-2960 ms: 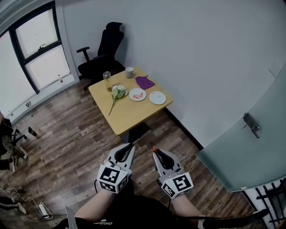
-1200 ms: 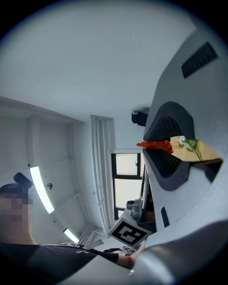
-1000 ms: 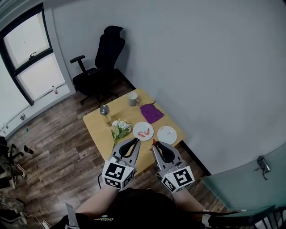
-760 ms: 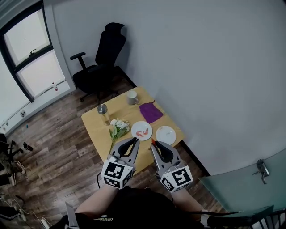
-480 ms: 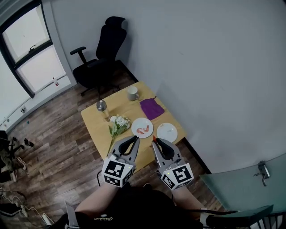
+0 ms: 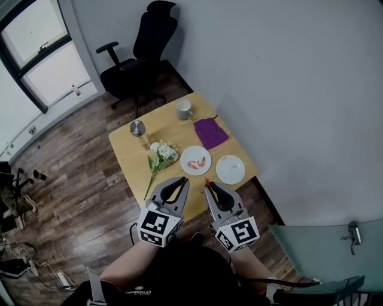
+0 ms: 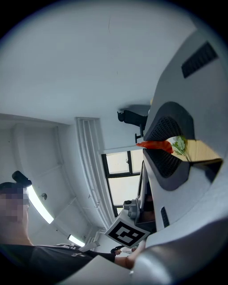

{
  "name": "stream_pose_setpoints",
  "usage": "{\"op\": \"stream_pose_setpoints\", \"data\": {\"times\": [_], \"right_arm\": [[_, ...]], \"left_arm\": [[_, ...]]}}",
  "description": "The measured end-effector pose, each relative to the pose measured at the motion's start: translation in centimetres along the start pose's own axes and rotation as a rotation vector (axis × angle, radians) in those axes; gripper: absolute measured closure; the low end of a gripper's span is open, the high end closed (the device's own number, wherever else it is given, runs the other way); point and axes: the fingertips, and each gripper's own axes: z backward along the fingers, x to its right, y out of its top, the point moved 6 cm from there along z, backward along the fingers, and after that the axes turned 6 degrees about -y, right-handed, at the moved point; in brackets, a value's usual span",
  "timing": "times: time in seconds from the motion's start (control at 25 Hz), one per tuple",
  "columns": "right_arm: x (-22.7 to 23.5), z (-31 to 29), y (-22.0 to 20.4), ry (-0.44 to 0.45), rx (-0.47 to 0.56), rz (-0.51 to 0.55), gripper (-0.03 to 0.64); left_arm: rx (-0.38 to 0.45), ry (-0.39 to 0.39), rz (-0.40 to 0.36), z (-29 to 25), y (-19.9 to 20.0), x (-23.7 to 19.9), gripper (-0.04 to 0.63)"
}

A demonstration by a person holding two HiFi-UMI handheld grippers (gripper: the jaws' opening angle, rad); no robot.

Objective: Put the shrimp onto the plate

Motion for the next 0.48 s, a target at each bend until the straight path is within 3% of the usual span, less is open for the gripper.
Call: {"op": "stream_pose_setpoints", "data": {"times": [0.48], "right_arm": [[0.8, -2.7, -2.3, 0.012, -0.069, -0.015, 0.563]], "left_arm": [[-0.039, 0.002, 0.007, -1.5, -1.5, -1.7, 0.574]]}}
